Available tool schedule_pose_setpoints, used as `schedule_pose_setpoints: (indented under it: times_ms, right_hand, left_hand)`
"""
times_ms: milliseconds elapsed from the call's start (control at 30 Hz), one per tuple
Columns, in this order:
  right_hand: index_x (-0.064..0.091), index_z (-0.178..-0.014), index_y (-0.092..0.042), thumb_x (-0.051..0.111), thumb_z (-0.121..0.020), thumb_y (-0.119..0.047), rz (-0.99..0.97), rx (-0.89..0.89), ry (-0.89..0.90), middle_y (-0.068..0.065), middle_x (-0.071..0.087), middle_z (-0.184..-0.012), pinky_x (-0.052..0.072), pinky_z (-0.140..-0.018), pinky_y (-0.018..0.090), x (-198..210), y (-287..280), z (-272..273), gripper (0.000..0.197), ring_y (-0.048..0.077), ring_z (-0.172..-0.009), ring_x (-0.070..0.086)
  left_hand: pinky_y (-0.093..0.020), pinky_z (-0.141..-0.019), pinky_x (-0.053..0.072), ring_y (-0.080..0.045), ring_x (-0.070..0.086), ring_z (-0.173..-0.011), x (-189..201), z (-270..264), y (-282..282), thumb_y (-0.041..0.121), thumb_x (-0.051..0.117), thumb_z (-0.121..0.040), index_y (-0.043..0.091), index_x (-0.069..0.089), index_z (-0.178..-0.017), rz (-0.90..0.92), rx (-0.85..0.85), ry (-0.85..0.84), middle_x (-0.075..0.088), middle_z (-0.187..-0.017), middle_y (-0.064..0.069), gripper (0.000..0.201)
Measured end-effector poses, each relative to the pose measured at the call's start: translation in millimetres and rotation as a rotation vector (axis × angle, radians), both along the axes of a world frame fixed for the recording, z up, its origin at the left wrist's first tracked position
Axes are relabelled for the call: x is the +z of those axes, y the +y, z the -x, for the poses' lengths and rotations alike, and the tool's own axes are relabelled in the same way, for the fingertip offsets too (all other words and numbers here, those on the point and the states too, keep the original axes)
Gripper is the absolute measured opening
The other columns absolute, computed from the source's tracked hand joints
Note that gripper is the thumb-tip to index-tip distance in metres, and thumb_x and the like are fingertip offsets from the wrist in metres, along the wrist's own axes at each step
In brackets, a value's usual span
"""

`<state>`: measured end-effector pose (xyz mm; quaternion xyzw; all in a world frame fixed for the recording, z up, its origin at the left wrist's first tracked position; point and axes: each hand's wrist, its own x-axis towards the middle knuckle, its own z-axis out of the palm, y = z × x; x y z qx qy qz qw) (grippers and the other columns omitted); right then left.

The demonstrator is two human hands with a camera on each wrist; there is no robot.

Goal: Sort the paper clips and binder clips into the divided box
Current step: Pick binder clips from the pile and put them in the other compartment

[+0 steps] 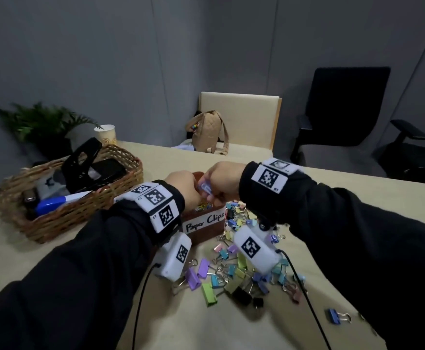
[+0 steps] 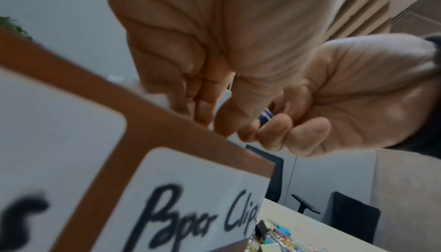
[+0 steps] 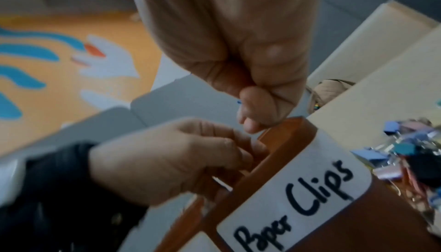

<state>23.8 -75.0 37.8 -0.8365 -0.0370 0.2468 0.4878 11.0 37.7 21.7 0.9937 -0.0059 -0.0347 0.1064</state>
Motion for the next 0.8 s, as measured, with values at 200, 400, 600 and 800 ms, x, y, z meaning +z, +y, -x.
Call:
schedule_pose_setpoints:
  times_ms: [200,400,600,800]
  right_hand:
    - [0.063,-0.100,-0.004,0.045,-0.091,-0.001,0.229,0.046,-0.284,0.020,0.066,-0.103,0.055,-0.083,0.045,-4.1,8.2,-6.2,0.020,0.033,-0.088,0.063]
    - [0.059,-0.076,-0.013,0.053,-0.087,0.005,0.264,-0.138,-0.353,0.012,0.065,-0.081,0.056,-0.065,0.036,-8.8,-73.1,-15.2,0.021,0.023,-0.070,0.063]
    - [0.058,-0.123,-0.020,0.060,-0.088,-0.011,0.976,-0.005,-0.267,0.002,0.060,-0.122,0.046,-0.080,0.025,-47.7,-158.9,-21.0,0.037,0.020,-0.103,0.058]
    - [0.033,-0.146,-0.030,0.061,-0.088,-0.018,1.080,0.153,-0.155,0.003,0.051,-0.137,0.047,-0.086,0.027,-62.3,-177.0,-17.0,0.066,0.021,-0.113,0.057]
  left_hand:
    - [-0.030,-0.069,0.044,-0.028,0.062,-0.093,3.7,-5.6,3.9,0.018,0.058,-0.086,0.008,0.066,-0.098,-0.039,0.004,-0.027,0.067,-0.098,-0.011,0.017]
    - [-0.026,-0.064,0.042,-0.019,0.061,-0.082,3.8,2.0,-11.7,0.039,0.071,-0.078,0.015,0.069,-0.082,0.002,-0.136,-0.061,0.066,-0.085,-0.001,0.024]
    - [-0.026,-0.073,0.047,-0.017,0.060,-0.087,1.4,2.0,-25.3,0.030,0.072,-0.078,0.020,0.073,-0.084,-0.071,-0.209,-0.046,0.067,-0.092,0.002,0.012]
    - [-0.031,-0.077,0.051,-0.021,0.059,-0.089,1.5,5.3,-43.7,0.027,0.065,-0.082,0.017,0.064,-0.089,-0.112,-0.211,-0.109,0.065,-0.094,-0.001,0.012]
